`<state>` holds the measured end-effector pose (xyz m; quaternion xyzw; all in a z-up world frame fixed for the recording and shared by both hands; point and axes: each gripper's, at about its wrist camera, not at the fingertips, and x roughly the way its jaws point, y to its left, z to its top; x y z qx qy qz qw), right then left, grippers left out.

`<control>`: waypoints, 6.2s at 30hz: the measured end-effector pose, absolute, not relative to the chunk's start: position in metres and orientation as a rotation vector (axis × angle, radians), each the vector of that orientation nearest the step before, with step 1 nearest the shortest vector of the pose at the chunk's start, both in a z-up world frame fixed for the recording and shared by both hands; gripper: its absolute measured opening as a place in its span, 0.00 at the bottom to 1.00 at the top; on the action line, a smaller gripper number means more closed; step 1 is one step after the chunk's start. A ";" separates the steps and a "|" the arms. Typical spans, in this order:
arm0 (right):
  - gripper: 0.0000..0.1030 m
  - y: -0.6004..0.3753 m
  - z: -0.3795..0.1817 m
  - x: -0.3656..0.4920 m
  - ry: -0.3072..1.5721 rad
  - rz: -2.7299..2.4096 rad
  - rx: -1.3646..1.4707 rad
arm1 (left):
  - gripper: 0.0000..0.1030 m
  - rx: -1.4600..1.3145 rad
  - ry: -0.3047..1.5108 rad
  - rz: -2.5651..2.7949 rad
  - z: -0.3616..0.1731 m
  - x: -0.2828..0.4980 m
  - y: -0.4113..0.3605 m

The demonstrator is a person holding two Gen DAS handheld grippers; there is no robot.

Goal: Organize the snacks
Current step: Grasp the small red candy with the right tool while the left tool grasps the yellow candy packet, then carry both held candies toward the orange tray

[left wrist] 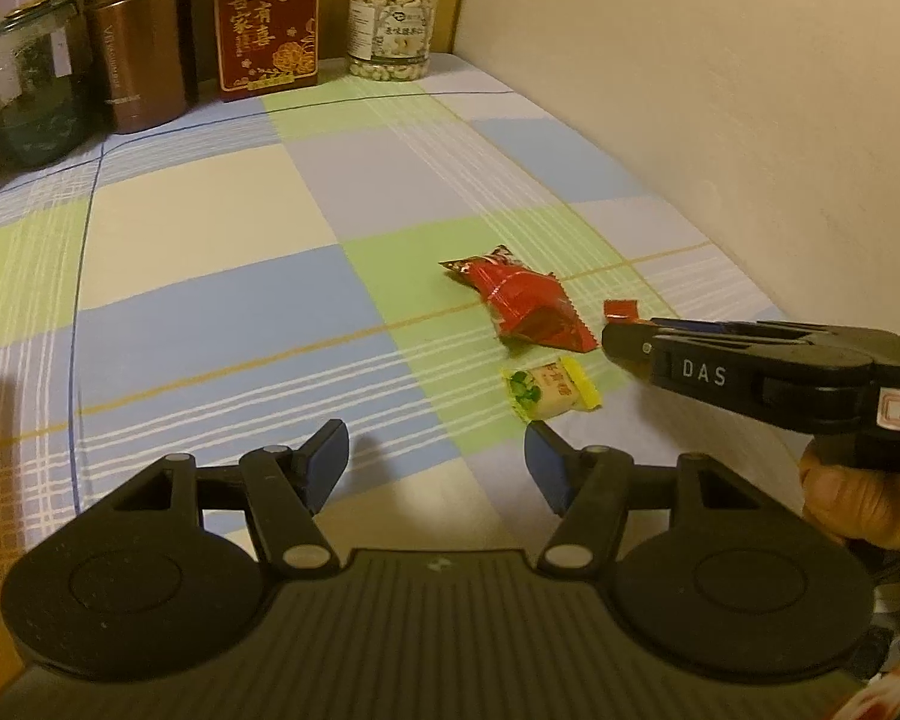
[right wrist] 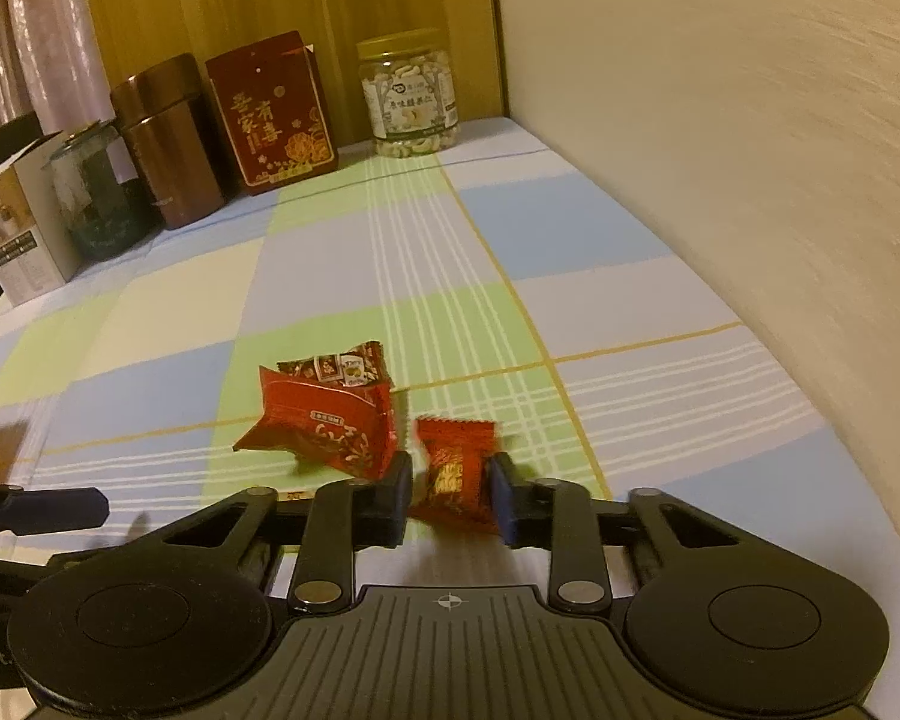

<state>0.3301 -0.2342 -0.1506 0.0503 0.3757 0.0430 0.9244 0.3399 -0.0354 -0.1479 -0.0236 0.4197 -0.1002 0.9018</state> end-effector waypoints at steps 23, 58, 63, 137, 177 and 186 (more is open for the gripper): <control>0.20 -0.266 -0.143 0.300 0.766 0.043 0.161 | 0.55 0.046 0.856 -0.364 -0.164 0.356 -0.077; 0.20 -0.263 -0.143 0.276 0.776 0.044 0.210 | 0.25 0.183 0.788 -0.383 -0.166 0.332 -0.081; 0.20 -0.264 -0.143 0.273 0.782 0.042 0.218 | 0.24 0.204 0.790 -0.402 -0.166 0.332 -0.085; 0.20 -0.068 -0.022 0.071 0.763 0.355 0.087 | 0.23 -0.175 0.711 0.049 -0.026 0.035 0.086; 0.20 0.044 -0.036 0.101 0.792 0.549 -0.005 | 0.23 -0.245 0.692 0.230 -0.020 0.031 0.181; 0.20 0.066 -0.041 0.126 0.791 0.574 -0.015 | 0.23 -0.243 0.702 0.231 -0.026 0.052 0.194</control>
